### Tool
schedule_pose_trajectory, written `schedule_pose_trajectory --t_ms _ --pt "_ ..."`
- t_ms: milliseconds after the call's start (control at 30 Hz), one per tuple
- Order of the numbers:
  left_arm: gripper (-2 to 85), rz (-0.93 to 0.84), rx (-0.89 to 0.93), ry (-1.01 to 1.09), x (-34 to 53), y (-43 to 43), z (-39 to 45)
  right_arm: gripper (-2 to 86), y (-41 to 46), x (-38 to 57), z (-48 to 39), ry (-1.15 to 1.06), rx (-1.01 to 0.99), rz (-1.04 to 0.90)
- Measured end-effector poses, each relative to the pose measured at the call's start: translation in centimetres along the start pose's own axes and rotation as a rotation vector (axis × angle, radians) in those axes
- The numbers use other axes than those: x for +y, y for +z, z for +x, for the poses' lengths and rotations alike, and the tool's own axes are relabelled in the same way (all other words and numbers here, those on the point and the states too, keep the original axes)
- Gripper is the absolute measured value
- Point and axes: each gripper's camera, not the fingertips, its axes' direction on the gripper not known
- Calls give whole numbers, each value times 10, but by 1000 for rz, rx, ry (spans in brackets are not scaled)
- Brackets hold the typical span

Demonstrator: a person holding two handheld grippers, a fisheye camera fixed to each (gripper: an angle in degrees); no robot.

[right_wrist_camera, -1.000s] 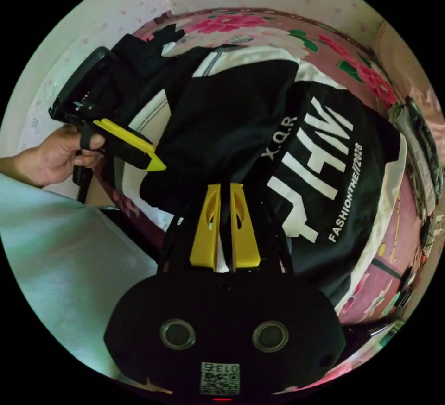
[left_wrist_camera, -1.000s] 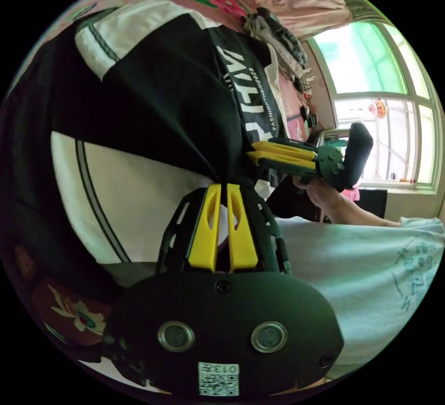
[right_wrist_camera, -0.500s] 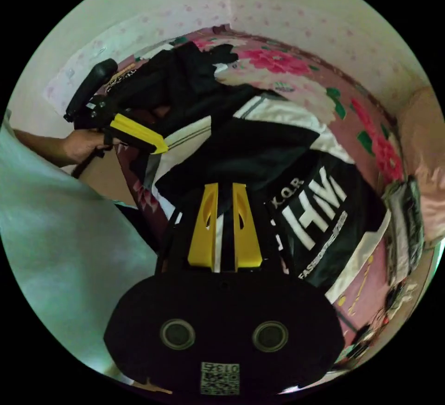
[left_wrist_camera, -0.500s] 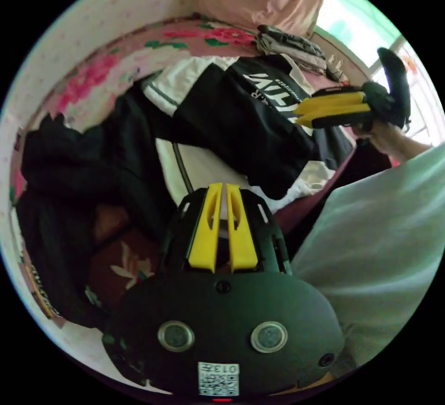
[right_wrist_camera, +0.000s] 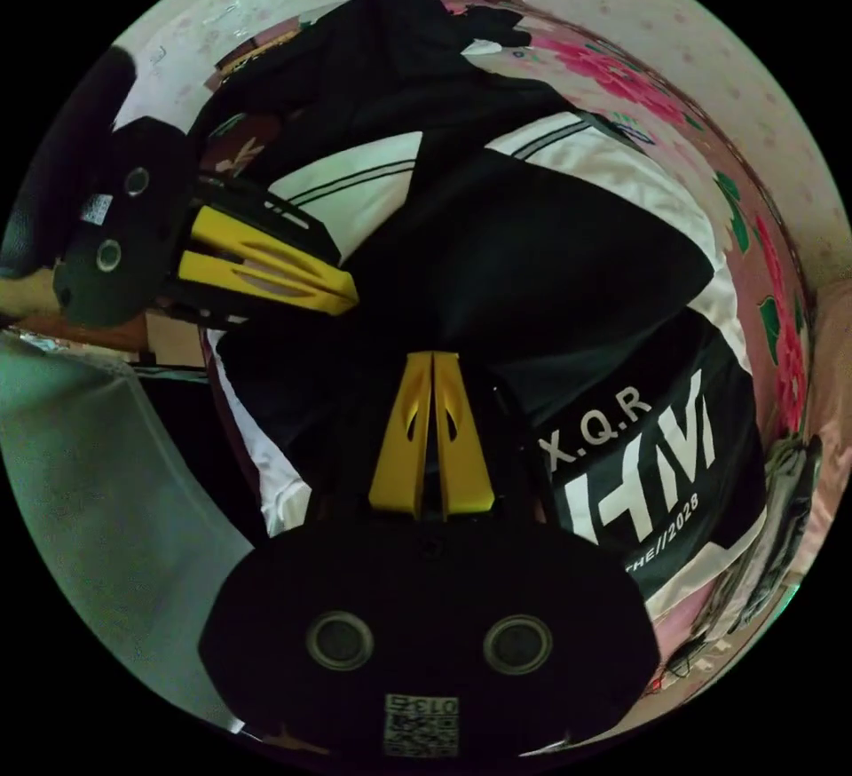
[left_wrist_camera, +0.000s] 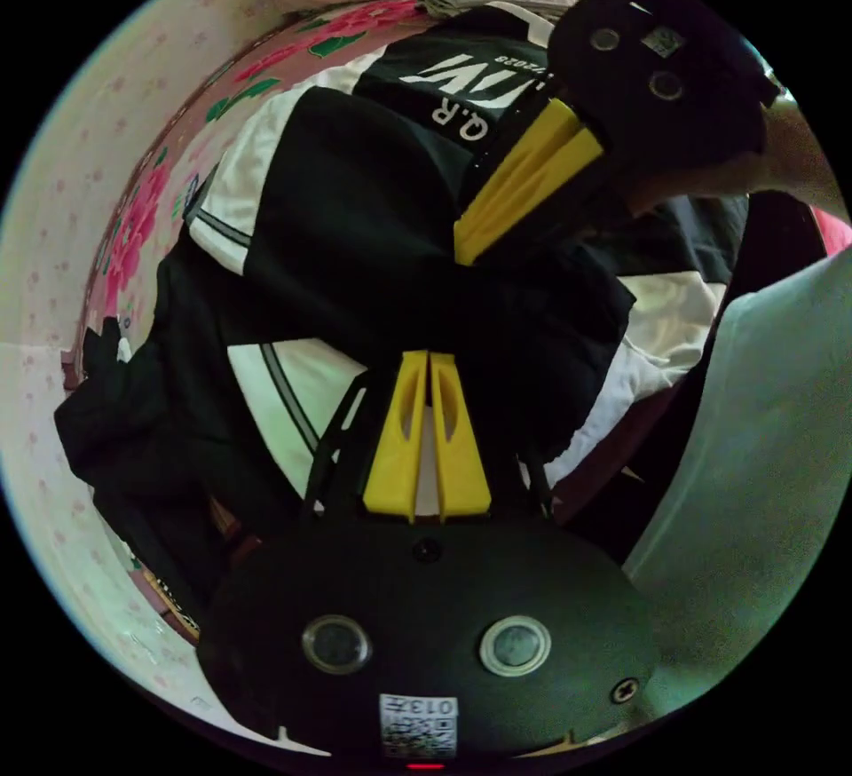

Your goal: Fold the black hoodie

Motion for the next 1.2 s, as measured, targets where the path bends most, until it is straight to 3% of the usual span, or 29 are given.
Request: schedule_pose_trajectory --t_ms 67,200,300,333,367,400,433,467,500,633,733,900,1067,1133,1200 --pt "-3 -39 47 -50 0 -7 -9 -2 -4 -3 3 -32 -10 -35" --pt "-4 176 28 -276 23 -45 -17 -1 -56 3 8 21 58 192" --pt "-3 56 72 -200 18 -11 3 0 -52 -4 7 38 102 243" --pt "-3 -10 60 -192 21 9 10 1 -34 -9 7 25 102 214" --pt "-3 48 49 -204 26 7 11 1 -21 -11 7 12 97 171" --pt "-2 73 74 -255 34 8 8 1 14 -18 9 -19 66 -7" --pt "-1 64 120 -299 41 5 0 2 7 -15 12 -20 57 114" --pt "-1 73 145 -303 46 2 -4 2 7 -20 15 -16 44 77" --pt "1 121 148 -340 61 -9 -15 4 7 -32 23 -23 -8 -33" --pt "25 341 -50 -670 158 -52 -90 32 -62 -64 49 4 11 241" --pt "105 441 -12 -907 228 -55 -170 89 -91 -125 71 14 -60 379" --pt "154 525 84 -1053 290 -44 -265 124 -108 -252 89 -51 -260 476" --pt "165 508 127 -1040 300 -40 -315 132 -94 -362 80 -162 -321 366" --pt "108 475 237 -998 298 -24 -329 112 -76 -398 74 -194 -368 257" --pt "34 467 224 -977 299 -25 -328 42 -67 -413 68 -255 -398 169"
